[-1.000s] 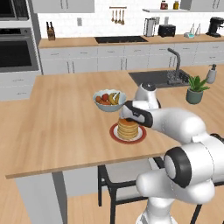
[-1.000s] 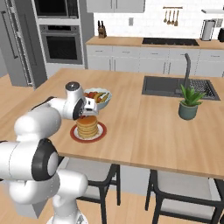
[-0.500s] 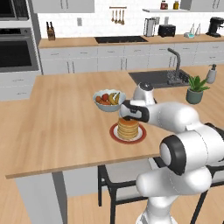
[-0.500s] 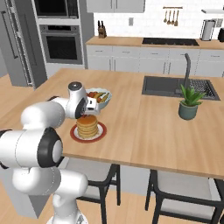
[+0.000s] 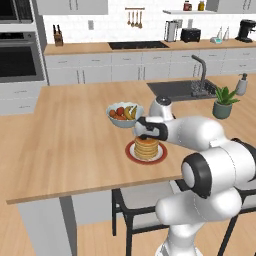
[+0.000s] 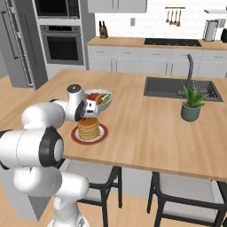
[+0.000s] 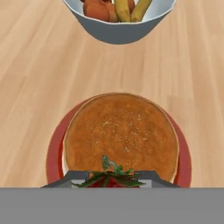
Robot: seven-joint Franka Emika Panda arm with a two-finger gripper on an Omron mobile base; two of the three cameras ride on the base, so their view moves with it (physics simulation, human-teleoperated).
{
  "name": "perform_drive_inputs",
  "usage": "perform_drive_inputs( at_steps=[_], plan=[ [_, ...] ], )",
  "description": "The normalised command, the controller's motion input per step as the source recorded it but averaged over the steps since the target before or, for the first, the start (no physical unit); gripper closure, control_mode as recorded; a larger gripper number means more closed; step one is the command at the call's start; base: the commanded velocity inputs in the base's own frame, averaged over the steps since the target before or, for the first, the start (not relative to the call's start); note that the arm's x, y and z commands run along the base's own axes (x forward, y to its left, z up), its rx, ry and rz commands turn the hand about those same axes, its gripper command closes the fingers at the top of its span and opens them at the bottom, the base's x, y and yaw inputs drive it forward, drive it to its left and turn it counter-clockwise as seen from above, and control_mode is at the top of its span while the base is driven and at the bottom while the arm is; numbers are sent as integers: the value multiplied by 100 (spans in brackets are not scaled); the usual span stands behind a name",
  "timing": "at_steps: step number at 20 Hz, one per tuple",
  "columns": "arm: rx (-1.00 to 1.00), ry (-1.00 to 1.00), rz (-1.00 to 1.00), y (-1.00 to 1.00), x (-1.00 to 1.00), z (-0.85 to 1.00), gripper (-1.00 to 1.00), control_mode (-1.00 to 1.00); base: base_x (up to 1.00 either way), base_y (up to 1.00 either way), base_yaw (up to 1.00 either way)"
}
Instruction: Take the strawberry from the fridge and place it on top of the pancake, located on the dining counter.
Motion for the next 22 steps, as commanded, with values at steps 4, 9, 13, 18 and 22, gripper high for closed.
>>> perform_drive_inputs(
  at_steps=[4,9,13,18,22],
  plan=[
    [0,0,0,0,1,-18,100,-100,0,0,0],
    [0,0,0,0,3,-18,100,-100,0,0,0],
    [0,0,0,0,1,-16,100,-100,0,0,0],
    [0,0,0,0,2,11,100,-100,0,0,0],
    [0,3,0,-2,26,26,100,-100,0,0,0]
  ],
)
